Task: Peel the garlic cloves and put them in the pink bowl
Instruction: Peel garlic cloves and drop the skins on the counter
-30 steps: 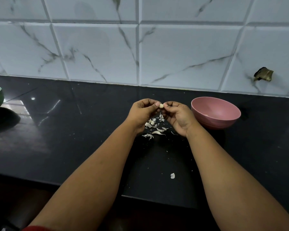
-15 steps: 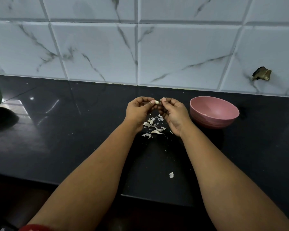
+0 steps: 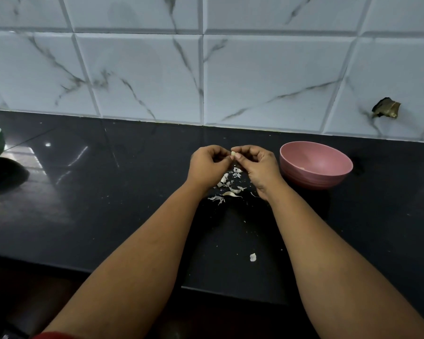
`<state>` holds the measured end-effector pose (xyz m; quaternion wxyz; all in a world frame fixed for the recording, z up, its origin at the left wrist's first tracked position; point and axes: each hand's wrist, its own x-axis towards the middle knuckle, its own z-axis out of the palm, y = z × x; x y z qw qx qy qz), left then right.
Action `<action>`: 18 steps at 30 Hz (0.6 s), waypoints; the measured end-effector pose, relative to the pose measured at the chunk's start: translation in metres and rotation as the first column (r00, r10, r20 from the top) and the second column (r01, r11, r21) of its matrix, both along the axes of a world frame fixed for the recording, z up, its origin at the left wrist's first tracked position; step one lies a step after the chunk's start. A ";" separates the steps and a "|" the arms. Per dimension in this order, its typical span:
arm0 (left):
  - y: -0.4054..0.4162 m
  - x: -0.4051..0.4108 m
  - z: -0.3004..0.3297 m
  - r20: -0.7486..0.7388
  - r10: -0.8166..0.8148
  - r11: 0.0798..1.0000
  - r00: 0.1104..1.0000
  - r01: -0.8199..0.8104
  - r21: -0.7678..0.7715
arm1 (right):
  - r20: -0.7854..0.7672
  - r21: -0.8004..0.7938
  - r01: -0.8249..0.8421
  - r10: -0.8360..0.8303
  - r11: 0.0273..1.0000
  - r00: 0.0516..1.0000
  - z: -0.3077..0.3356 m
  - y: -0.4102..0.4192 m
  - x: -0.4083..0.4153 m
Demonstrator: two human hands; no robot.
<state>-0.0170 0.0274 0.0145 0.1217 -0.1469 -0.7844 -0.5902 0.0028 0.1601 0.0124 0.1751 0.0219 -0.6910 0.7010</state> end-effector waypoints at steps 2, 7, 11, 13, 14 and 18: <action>0.001 -0.002 -0.001 0.018 -0.001 1.000 1.000 0.001 0.006 | -0.003 0.003 0.006 -0.006 1.000 1.000 0.001 0.000 0.002; 0.002 -0.003 -0.002 -0.015 0.018 0.996 1.000 -0.020 -0.091 | 0.006 -0.010 -0.003 0.003 1.000 1.000 0.001 -0.001 0.004; 0.001 0.001 0.001 -0.153 0.053 0.949 0.987 -0.098 -0.300 | 0.019 0.007 -0.025 0.025 1.000 1.000 -0.002 0.000 0.002; 0.001 0.001 0.002 -0.177 0.056 0.937 0.983 -0.113 -0.331 | 0.023 0.003 -0.042 0.042 0.999 0.999 -0.002 0.000 0.002; 0.000 0.001 0.002 -0.180 0.057 0.934 0.982 -0.116 -0.338 | 0.022 -0.002 -0.047 0.047 0.999 0.999 -0.002 0.000 0.002; -0.001 0.001 0.003 -0.177 0.065 0.932 0.982 -0.123 -0.342 | 0.037 -0.037 -0.068 0.069 0.997 0.997 -0.001 0.000 0.002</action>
